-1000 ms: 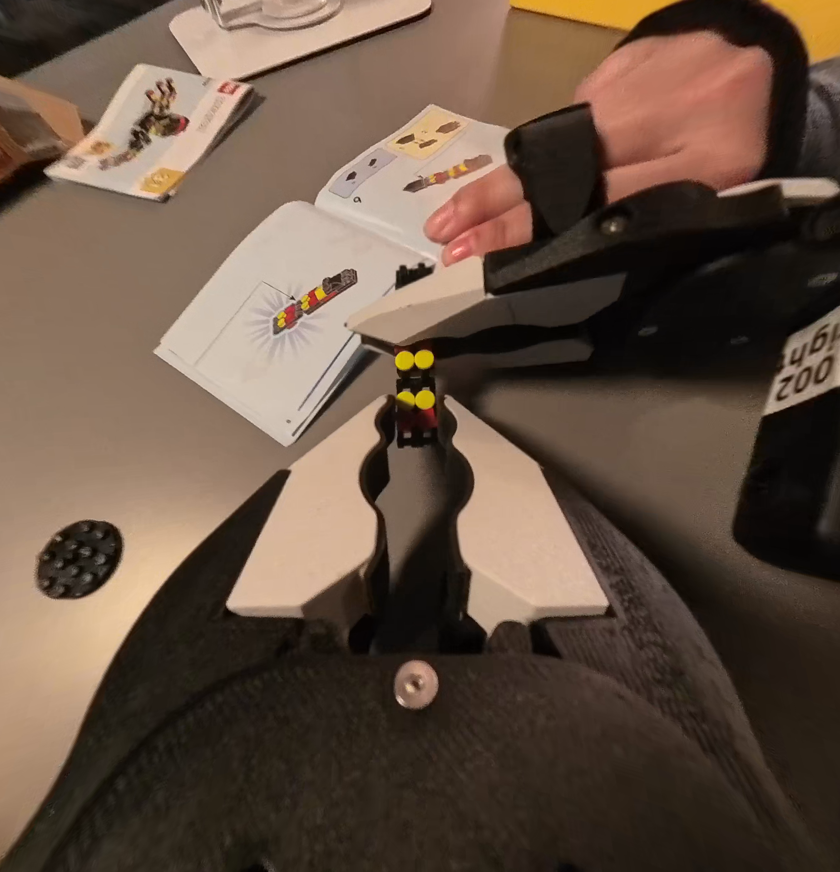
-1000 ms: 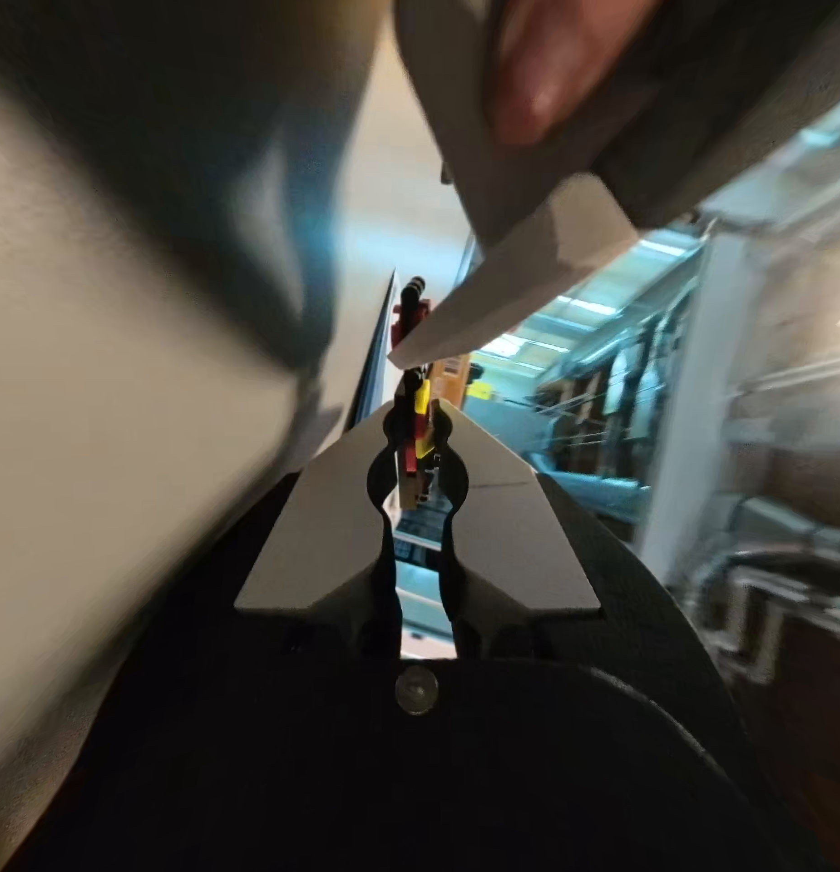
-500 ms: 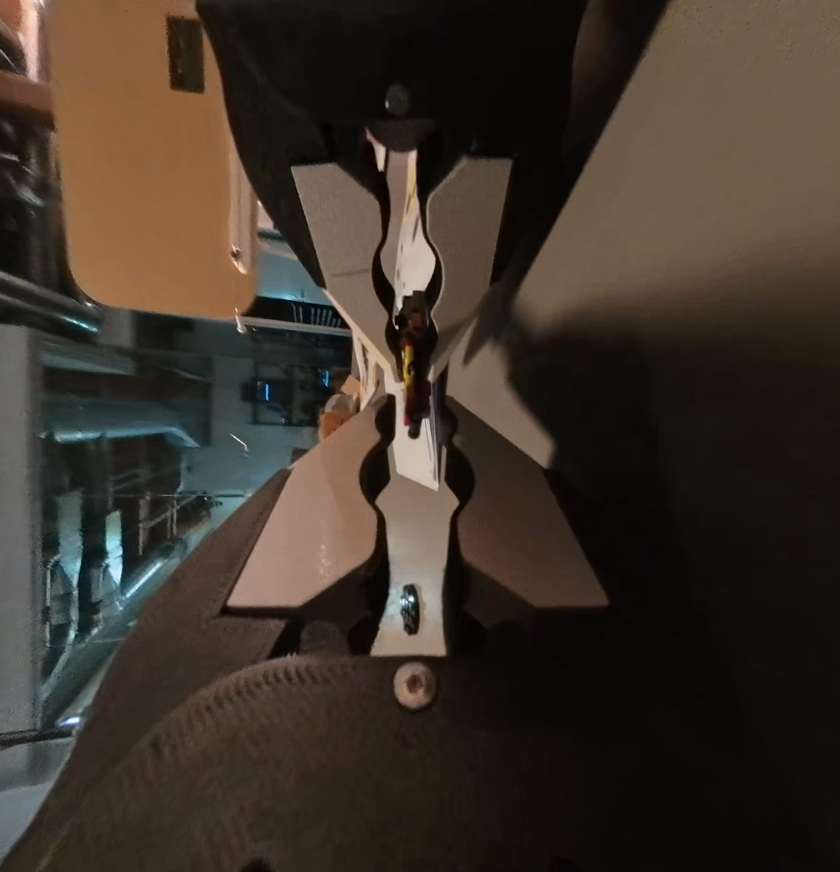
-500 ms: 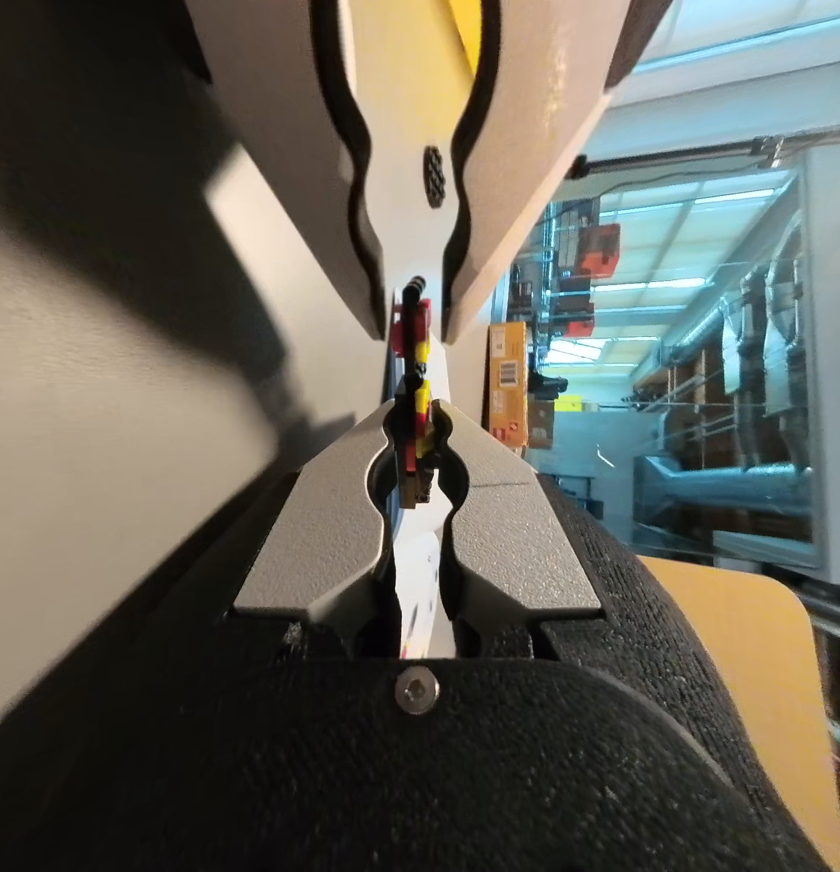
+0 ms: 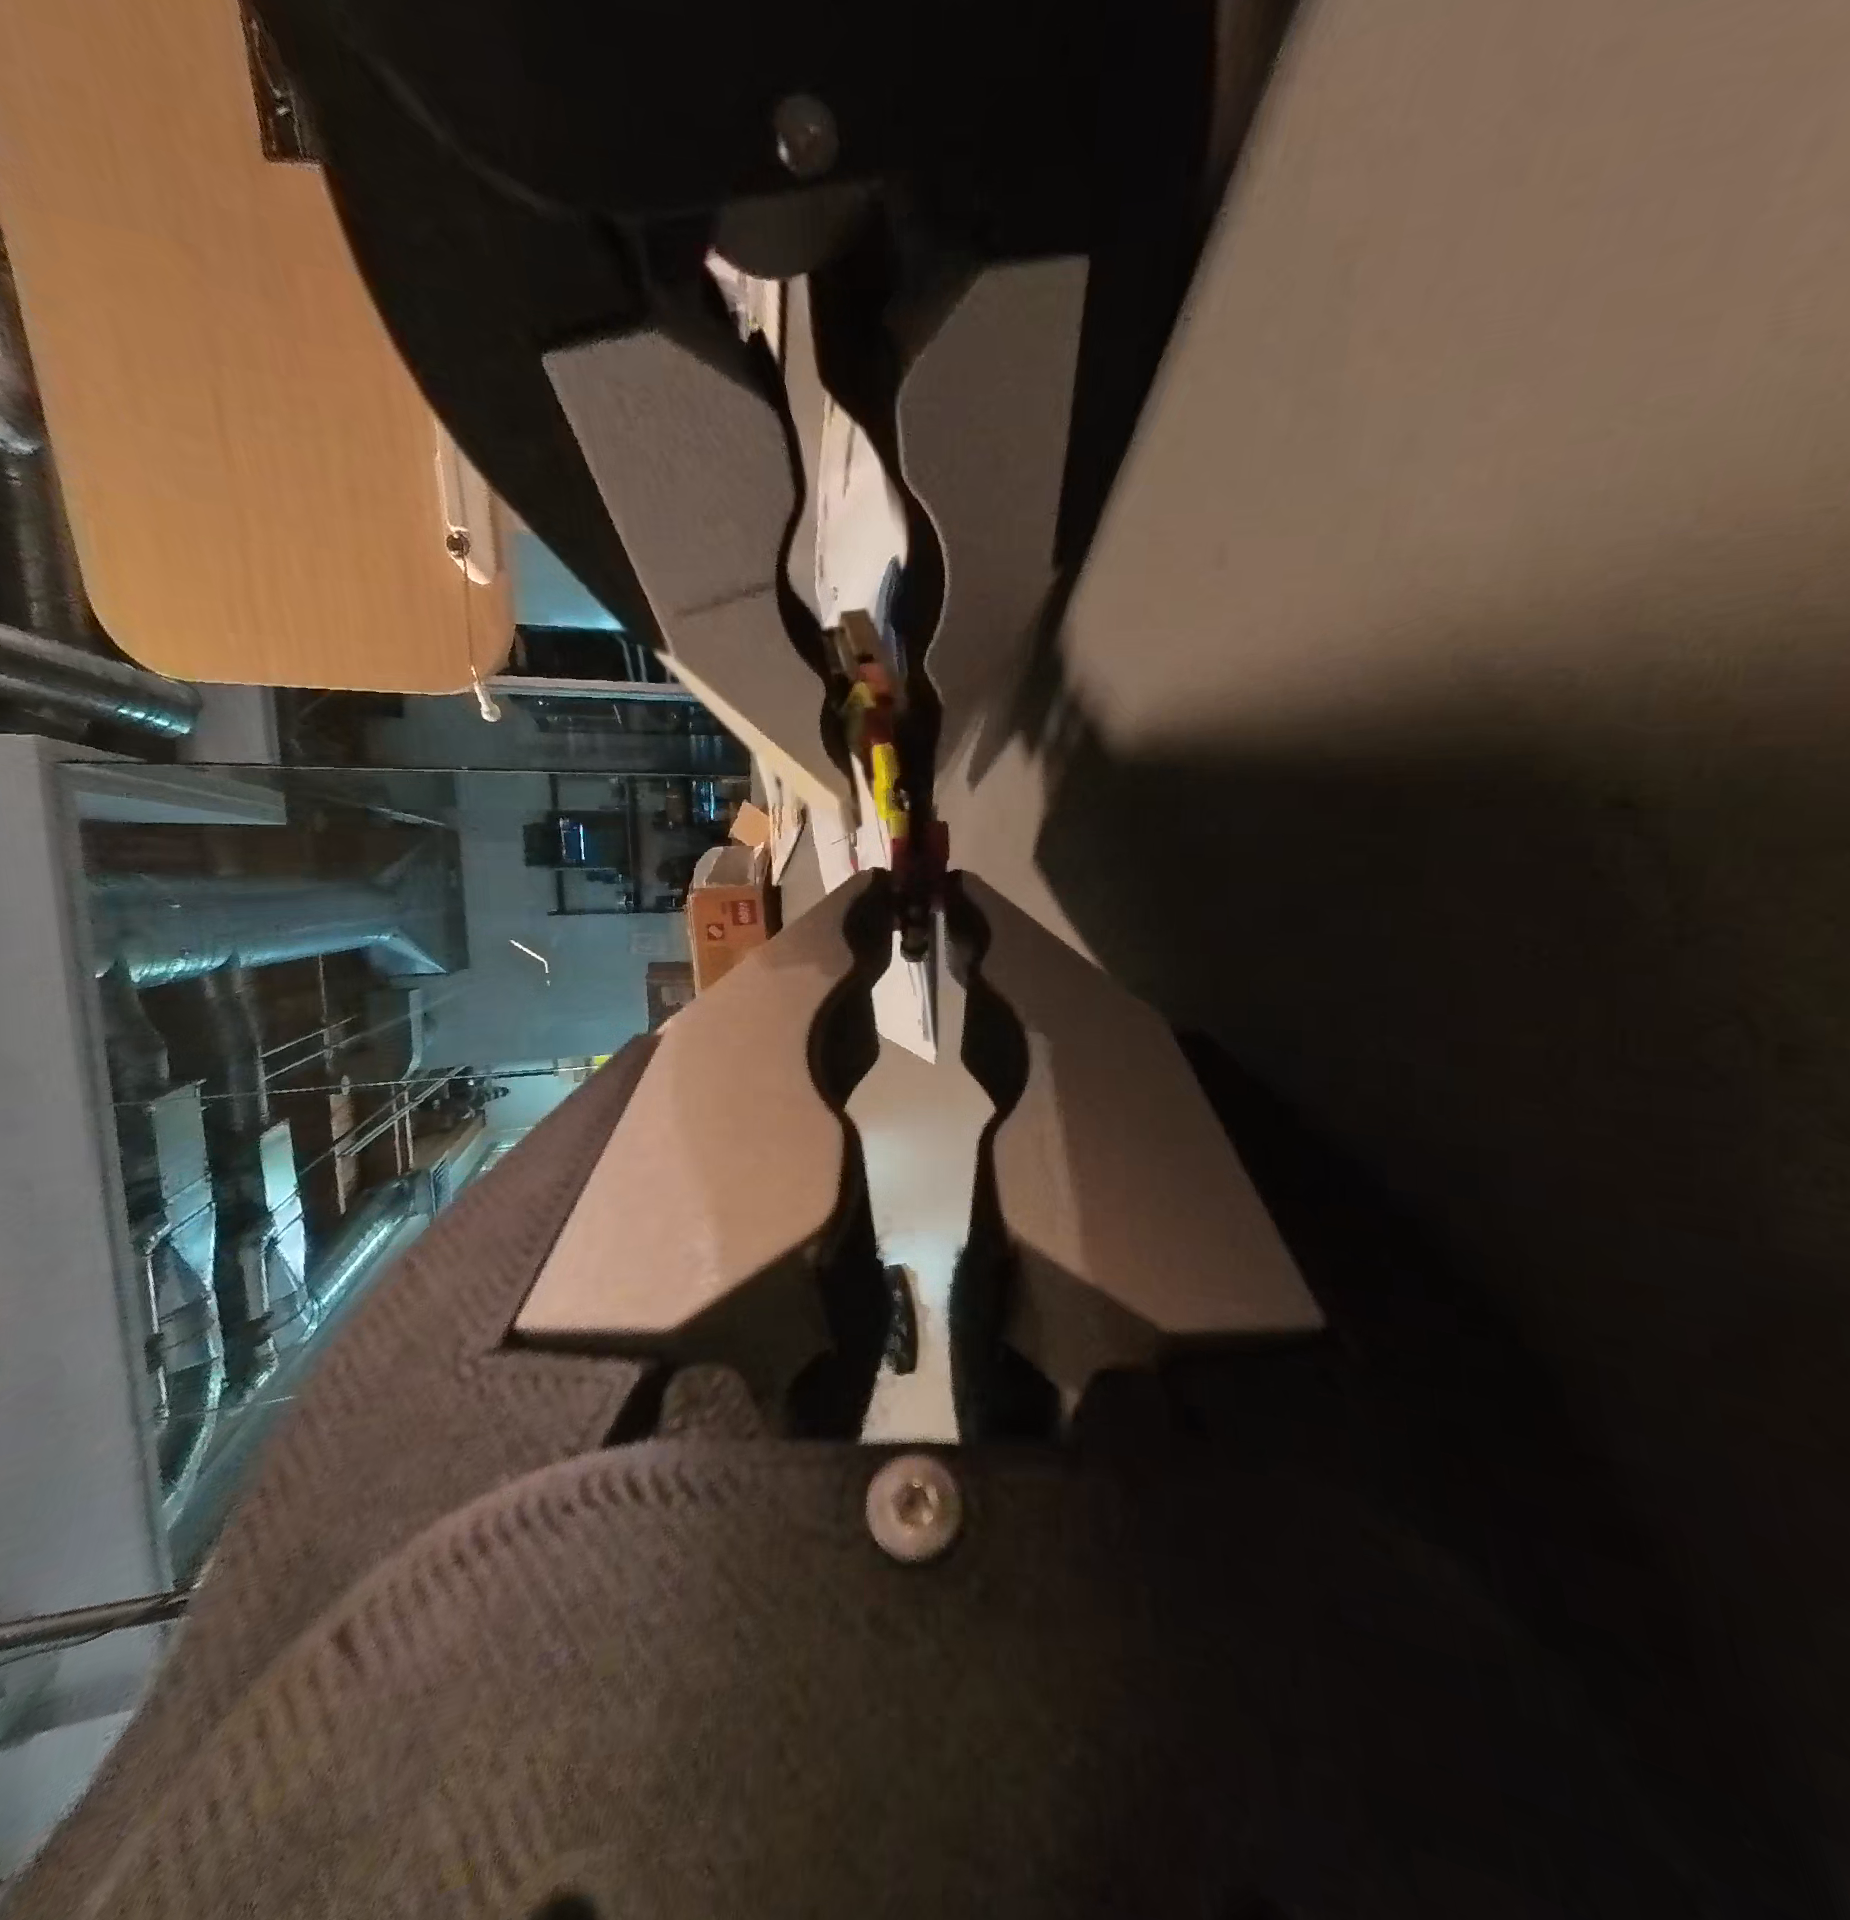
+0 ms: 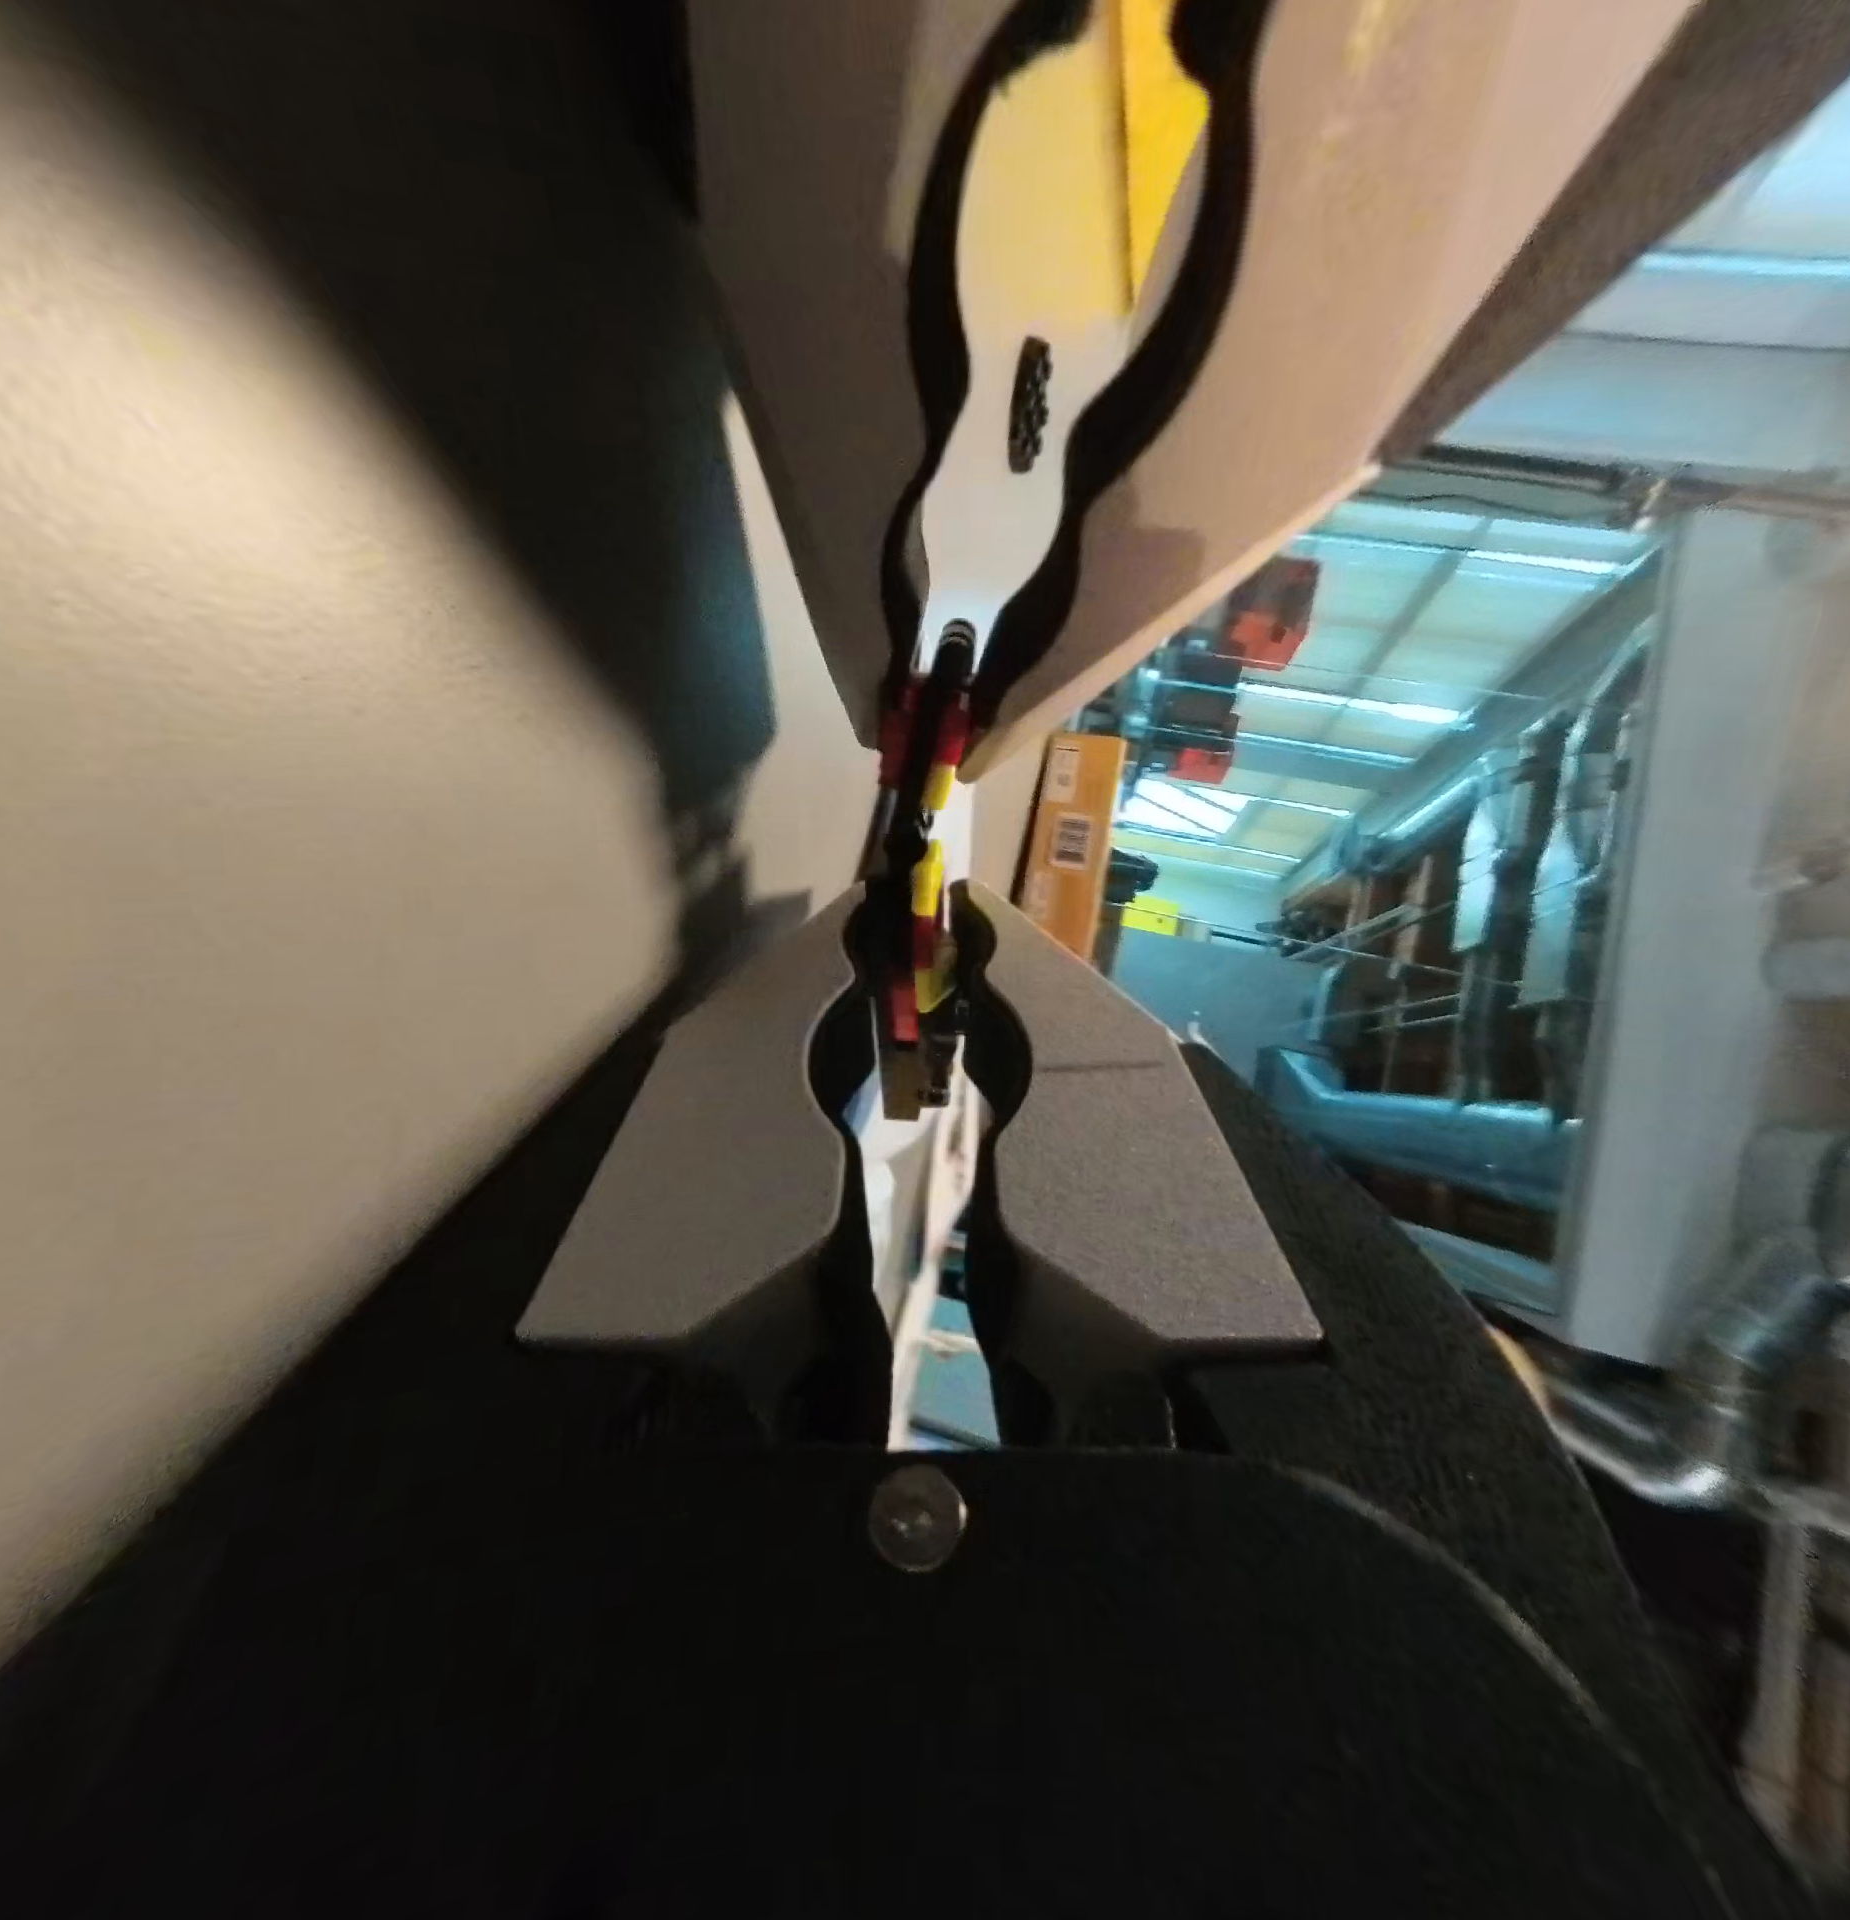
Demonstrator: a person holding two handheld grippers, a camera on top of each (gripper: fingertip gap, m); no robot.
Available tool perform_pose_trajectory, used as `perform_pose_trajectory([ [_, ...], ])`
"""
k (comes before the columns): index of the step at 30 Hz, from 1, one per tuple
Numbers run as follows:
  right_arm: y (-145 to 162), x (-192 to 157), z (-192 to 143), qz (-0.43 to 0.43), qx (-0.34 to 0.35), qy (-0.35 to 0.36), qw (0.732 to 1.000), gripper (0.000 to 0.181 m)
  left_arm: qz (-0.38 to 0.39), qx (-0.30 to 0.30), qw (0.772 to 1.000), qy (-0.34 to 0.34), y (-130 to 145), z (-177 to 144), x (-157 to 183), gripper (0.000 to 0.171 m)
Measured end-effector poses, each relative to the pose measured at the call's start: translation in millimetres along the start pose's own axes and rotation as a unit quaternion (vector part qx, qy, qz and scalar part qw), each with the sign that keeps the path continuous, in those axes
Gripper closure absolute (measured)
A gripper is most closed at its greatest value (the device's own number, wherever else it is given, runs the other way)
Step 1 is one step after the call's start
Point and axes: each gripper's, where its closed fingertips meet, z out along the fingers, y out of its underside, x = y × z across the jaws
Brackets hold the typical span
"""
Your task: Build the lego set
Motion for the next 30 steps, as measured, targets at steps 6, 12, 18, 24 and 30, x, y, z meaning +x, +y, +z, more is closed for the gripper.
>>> perform_pose_trajectory([
  [6,0.3,4.1,-1.2,-0.079,-0.018,0.018,0.997,0.173,0.007,-0.002,1.0,-0.002,-0.6,0.5,0.6,0.163],
  [12,1.8,0.3,-0.1,-0.032,-0.023,-0.015,0.999,0.173,0.005,-0.013,1.0,-0.002,0.0,1.5,0.9,0.163],
  [18,1.9,-0.4,0.5,-0.011,-0.028,-0.029,0.999,0.173,-0.004,-0.019,1.0,-0.004,2.3,2.4,-0.5,0.164],
  [24,4.3,-2.1,5.1,0.01,-0.028,-0.023,0.999,0.172,-0.012,-0.023,1.0,0.0,4.2,4.2,1.0,0.163],
  [30,14.0,5.8,-8.3,0.068,-0.012,0.012,0.998,0.143,-0.051,-0.004,0.999,-0.017,4.8,3.9,-9.3,0.163],
])
